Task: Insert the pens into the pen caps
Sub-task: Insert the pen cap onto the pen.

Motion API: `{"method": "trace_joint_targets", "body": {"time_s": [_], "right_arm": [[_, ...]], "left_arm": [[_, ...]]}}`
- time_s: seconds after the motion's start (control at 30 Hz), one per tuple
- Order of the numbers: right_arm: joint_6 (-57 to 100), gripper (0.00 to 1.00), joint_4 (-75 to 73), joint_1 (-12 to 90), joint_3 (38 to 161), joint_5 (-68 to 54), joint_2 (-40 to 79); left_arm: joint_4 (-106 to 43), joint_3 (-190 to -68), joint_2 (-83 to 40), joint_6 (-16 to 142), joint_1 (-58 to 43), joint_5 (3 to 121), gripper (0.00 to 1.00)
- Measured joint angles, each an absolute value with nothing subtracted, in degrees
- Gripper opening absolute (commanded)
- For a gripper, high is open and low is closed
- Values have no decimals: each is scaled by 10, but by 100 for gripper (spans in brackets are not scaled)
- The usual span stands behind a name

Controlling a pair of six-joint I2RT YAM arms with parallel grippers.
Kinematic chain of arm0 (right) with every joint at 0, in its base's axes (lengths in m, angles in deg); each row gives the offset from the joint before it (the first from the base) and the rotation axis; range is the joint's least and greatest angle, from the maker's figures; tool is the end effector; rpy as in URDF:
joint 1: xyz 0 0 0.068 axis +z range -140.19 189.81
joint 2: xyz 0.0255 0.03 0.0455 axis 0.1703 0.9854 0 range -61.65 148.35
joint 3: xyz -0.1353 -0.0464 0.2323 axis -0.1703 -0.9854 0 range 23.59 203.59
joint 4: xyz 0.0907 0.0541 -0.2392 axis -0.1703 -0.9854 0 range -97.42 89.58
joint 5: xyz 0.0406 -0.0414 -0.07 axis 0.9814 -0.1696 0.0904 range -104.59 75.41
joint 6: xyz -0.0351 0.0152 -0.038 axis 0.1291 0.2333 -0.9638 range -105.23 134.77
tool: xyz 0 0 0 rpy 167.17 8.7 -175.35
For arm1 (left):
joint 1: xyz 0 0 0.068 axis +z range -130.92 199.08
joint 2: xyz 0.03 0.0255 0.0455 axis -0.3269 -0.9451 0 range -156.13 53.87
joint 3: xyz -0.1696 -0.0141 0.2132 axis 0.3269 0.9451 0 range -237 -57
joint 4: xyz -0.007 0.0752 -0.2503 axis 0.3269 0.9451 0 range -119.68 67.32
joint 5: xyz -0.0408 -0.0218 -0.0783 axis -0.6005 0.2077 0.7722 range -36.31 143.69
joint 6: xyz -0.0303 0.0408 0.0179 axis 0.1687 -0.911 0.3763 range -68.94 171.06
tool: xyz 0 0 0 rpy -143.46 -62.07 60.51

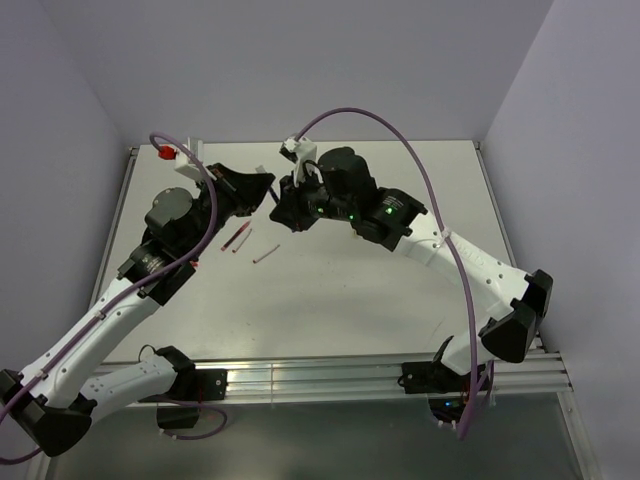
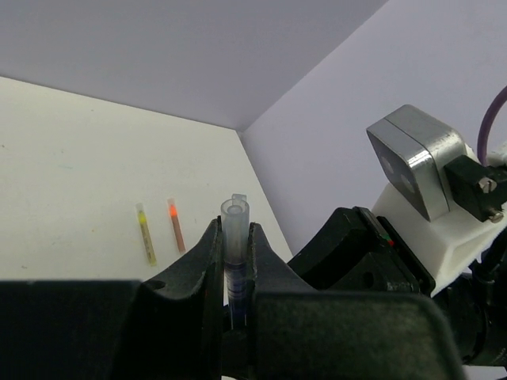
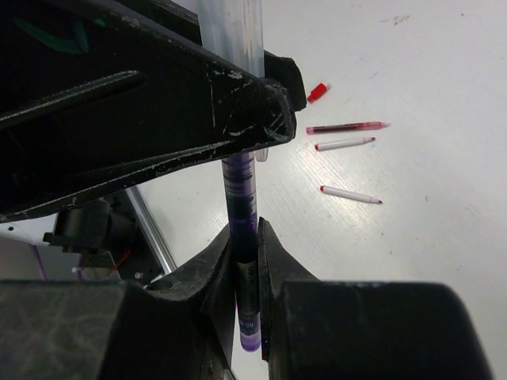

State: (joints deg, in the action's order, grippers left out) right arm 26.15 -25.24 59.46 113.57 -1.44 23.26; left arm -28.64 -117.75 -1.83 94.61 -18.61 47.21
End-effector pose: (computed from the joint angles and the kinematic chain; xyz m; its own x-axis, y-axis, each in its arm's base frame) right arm 0.2123 0.2626 0.4213 -0.3882 -0.1603 -0.9075 -0.8203 0.5089 0.2610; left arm 0.1758 -0.1308 0.4206 -0.3170 -0.6202 -0.7176 0.4140 0.5903 -0.6930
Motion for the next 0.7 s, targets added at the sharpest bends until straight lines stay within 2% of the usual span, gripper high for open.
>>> {"method": "trace_joint_targets", "body": {"time_s": [0.4,0.7], "right_arm": [[251,0,-276,602,1151,-35,250],[252,0,-250,593,1141,64,231]], "left_arm": [[-260,-1179,-20,961,-193,437,0],[-277,-1168,25,915,-193,491,0]]}}
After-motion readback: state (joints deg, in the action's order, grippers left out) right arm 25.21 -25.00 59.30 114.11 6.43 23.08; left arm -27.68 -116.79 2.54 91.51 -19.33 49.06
